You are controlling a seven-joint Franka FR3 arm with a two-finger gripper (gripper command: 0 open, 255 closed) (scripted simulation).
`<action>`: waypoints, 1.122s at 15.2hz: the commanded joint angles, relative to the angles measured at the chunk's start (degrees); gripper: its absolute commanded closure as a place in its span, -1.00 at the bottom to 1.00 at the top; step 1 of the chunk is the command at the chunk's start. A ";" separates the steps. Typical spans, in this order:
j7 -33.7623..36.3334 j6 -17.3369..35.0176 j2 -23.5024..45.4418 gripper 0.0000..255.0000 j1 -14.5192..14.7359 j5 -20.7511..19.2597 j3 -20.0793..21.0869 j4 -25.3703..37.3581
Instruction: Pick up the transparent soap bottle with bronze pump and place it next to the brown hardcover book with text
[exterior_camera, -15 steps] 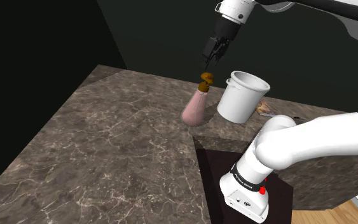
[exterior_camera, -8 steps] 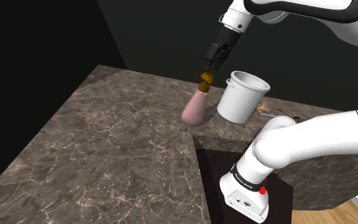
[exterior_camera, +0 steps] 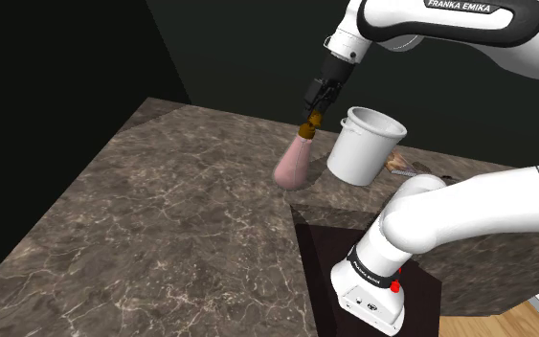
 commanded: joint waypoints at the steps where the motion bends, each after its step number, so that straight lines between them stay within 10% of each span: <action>1: 0.00 0.19 -0.06 -1.00 -0.01 0.00 0.00 -0.24; 5: -0.01 0.18 -0.06 -1.00 -0.01 0.00 0.00 -0.22; 6: -0.01 0.18 -0.06 1.00 -0.01 0.00 0.00 -0.22; 17: 0.12 -1.29 0.08 1.00 0.05 0.05 0.07 1.39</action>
